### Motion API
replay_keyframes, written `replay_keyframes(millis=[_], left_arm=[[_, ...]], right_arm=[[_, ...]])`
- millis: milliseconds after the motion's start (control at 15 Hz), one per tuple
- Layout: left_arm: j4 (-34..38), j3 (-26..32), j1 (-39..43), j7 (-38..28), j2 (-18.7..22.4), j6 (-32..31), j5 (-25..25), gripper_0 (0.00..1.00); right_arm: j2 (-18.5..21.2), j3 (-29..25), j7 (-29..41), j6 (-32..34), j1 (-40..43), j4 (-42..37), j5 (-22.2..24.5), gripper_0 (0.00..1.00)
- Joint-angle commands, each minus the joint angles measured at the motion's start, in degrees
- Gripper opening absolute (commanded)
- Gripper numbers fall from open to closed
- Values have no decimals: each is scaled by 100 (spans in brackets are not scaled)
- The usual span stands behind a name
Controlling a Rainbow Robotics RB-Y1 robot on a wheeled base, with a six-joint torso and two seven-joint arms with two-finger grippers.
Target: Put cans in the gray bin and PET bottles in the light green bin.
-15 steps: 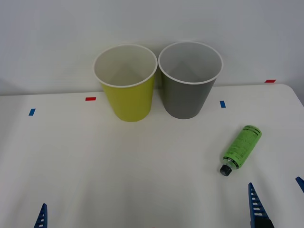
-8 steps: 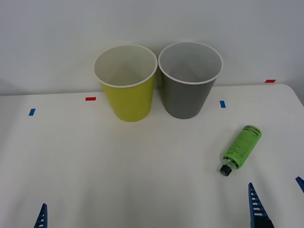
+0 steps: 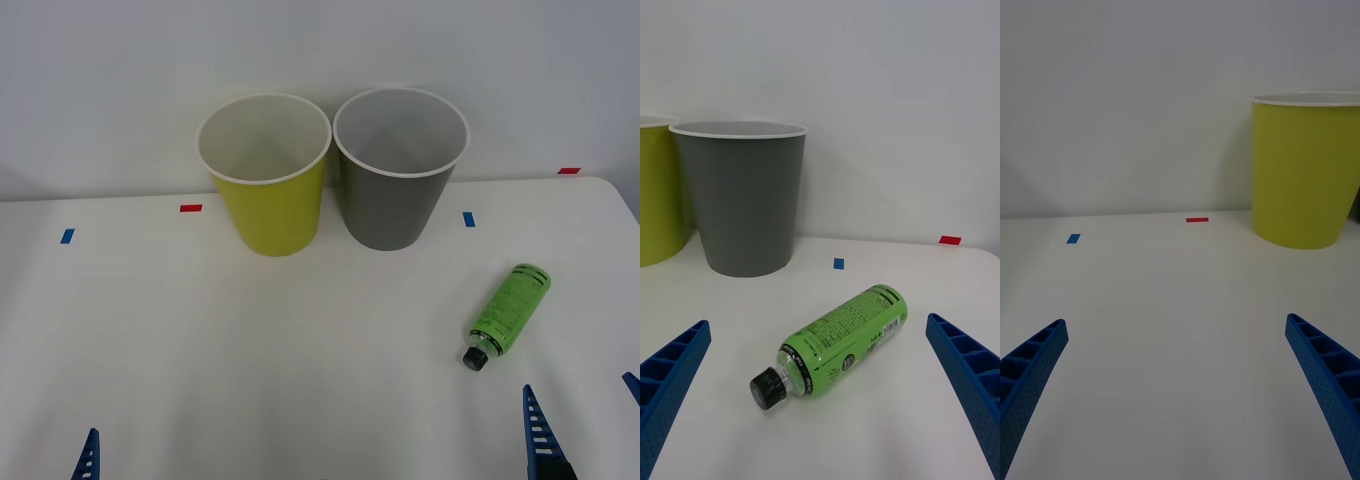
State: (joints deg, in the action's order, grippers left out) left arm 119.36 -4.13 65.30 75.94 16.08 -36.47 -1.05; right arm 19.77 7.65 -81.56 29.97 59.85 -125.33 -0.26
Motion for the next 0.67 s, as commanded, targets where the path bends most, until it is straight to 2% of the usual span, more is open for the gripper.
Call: replay_keyframes(millis=[67,667], left_arm=[[0,0,0,0,0,0,0,100],[0,0,0,0,0,0,0,100]], right_arm=[[0,0,0,0,0,0,0,100],[0,0,0,0,0,0,0,100]])
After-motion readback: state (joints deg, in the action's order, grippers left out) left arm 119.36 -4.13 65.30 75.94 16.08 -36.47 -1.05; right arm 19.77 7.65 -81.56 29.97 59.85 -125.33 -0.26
